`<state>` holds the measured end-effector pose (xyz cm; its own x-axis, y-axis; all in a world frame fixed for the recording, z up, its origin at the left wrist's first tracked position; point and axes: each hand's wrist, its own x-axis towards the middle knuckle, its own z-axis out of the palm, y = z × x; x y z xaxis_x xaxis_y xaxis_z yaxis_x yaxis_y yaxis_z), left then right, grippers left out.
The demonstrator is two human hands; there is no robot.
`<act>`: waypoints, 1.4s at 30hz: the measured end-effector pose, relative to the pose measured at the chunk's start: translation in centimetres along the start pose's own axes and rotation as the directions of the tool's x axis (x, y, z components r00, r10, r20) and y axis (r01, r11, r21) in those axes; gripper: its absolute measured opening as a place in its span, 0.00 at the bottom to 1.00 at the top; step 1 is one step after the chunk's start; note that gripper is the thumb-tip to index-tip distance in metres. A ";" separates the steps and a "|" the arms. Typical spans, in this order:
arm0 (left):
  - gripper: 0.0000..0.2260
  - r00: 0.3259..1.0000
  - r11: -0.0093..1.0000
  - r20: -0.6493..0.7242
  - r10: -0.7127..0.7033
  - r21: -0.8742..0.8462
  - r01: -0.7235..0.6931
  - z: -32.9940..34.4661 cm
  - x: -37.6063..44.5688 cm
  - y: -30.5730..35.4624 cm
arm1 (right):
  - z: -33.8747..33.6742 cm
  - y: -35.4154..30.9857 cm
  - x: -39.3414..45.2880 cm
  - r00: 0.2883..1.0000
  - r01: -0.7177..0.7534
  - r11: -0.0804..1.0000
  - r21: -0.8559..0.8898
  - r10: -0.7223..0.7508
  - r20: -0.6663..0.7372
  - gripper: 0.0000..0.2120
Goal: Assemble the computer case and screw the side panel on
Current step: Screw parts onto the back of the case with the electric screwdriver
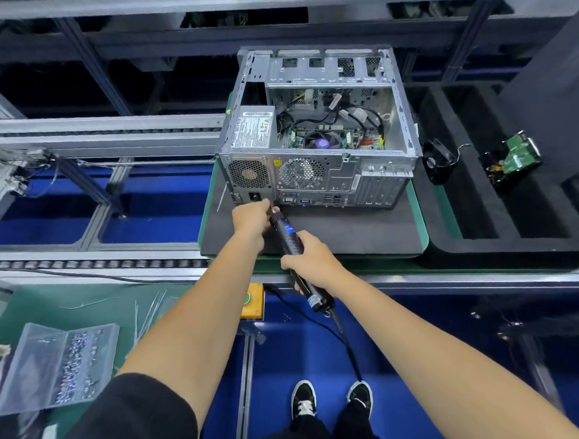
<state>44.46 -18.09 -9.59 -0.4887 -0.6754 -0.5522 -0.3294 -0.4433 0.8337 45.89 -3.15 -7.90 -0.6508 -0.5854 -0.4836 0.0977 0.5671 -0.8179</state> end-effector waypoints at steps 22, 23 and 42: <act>0.09 0.957 0.829 0.081 0.280 0.483 -0.283 -1.1 3.0 -1.6 | 3.8 0.6 1.7 0.991 -0.109 0.972 0.210 0.123 -0.052 0.28; 0.10 0.957 0.830 0.080 0.280 0.480 -0.283 -1.1 3.0 -1.7 | 3.8 0.5 1.7 0.991 -0.110 0.972 0.209 0.124 -0.053 0.27; 0.09 0.951 0.843 0.099 0.294 0.442 -0.307 -1.1 3.5 -2.3 | 4.0 0.9 1.7 0.991 -0.108 0.965 0.240 0.123 -0.049 0.27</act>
<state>44.41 -20.12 -13.47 -0.6415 -0.7139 -0.2807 -0.4847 0.0936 0.8696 47.82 -5.97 -10.68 -0.6702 -0.4816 -0.5647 0.3451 0.4713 -0.8116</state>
